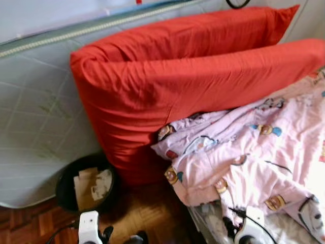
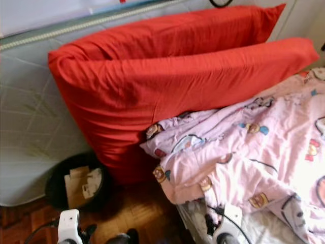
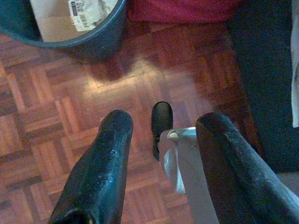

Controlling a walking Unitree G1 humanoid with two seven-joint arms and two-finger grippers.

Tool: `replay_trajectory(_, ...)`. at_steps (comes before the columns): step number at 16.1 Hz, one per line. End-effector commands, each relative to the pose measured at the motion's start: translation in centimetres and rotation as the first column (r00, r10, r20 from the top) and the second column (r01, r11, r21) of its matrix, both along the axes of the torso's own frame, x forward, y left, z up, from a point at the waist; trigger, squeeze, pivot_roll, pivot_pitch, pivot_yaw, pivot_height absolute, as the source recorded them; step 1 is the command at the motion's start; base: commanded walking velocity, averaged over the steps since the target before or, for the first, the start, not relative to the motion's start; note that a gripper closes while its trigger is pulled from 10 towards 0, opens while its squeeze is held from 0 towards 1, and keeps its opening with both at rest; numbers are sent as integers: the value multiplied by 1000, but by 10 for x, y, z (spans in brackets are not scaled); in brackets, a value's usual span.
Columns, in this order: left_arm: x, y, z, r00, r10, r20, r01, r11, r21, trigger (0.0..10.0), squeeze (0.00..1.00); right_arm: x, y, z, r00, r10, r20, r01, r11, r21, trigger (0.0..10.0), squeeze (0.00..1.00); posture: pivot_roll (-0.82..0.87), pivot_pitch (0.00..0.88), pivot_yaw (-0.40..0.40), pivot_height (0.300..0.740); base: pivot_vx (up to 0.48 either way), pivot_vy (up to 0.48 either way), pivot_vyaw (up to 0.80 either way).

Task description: Clean up the room

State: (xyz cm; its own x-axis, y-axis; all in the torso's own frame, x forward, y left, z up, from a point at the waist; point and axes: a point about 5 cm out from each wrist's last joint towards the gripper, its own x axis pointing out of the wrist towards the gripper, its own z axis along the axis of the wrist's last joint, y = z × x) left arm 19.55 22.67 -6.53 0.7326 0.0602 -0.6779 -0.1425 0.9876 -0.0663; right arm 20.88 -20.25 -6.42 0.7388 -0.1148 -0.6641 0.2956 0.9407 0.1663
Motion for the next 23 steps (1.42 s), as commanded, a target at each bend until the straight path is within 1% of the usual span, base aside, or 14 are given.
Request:
replay_trajectory(1, 2, 10, 5, 999, 23, 40, -24, 1000, 5, 10000, 0, 7, -2, 6, 998, -35, 53, 36, 999, -13, 10000, 0, 6, 204, 4, 740, 0, 0, 0)
replay_trajectory(2, 16, 10, 14, 993, 22, 112, -22, 1000, 1, 10000, 0, 18, -4, 15, 992, -49, 120, 51, 999, -18, 10000, 0, 5, 206, 2, 740, 0, 0, 0)
replay_trajectory(3, 16, 10, 14, 993, 22, 112, -22, 1000, 1, 10000, 0, 18, -4, 15, 992, -49, 120, 51, 999, -18, 10000, 0, 5, 206, 2, 740, 0, 0, 0)
replay_trajectory(4, 43, 2, 33, 971, -12, 239, 10, 1000, 10, 10000, 0, 37, -6, 32, 969, -48, 243, 54, 998, -20, 10000, 0, 6, 210, 2, 740, 0, 0, 0)
replay_trajectory(5, 54, -3, 42, 957, -40, 288, 35, 999, 24, 10000, 0, 44, -6, 40, 953, -50, 300, 57, 998, -15, 10000, 0, 10, 209, 1, 740, 0, 0, 0)
replay_trajectory(6, 69, -8, 56, 927, -66, 368, 55, 998, 40, 10000, 0, 53, -6, 52, 921, -54, 386, 62, 998, -9, 10000, 0, 13, 212, 0, 740, 0, 0, 0)
replay_trajectory(8, 94, -11, 89, 835, -73, 546, 54, 997, 51, 10000, 0, 61, -10, 71, 858, -68, 509, 95, 995, -26, 10000, 0, 0, 220, 2, 740, 0, 0, 0)
replay_trajectory(10, 95, -16, 101, 786, -115, 608, 82, 993, 82, 10000, 0, 60, -11, 74, 840, -66, 538, 114, 992, -56, 10000, 0, -6, 218, 8, 740, 0, 0, 0)
replay_trajectory(11, 90, -21, 108, 754, -118, 646, 80, 993, 89, 10000, 0, 57, -12, 76, 825, -75, 560, 126, 991, -52, 10000, 0, -13, 219, 6, 740, 0, 0, 0)
replay_trajectory(12, 87, -25, 114, 728, -112, 677, 72, 994, 87, 10000, 0, 53, -12, 75, 826, -72, 560, 124, 991, -56, 10000, 0, -8, 221, 2, 740, 0, 0, 0)
replay_trajectory(13, 86, -27, 116, 720, -109, 685, 70, 994, 84, 10000, 0, 51, -11, 72, 834, -69, 547, 124, 990, -64, 10000, 0, -5, 221, 0, 740, 0, 0, 0)
replay_trajectory(15, 85, -30, 118, 721, -111, 684, 79, 994, 79, 10000, 0, 49, -10, 64, 871, -84, 483, 133, 989, -67, 10000, 0, -1, 215, 5, 740, 0, 0, 0)
replay_trajectory(18, 84, -35, 122, 731, -120, 672, 100, 993, 69, 10000, 0, 57, -4, 72, 857, -66, 511, 119, 990, -72, 10000, 0, -13, 203, 9, 701, 0, 0, 0)
replay_trajectory(23, 84, -34, 124, 742, -121, 660, 100, 993, 69, 10000, 0, 53, -1, 66, 871, -84, 485, 131, 989, -63, 10000, 0, -10, 189, 14, 696, 0, 0, 0)
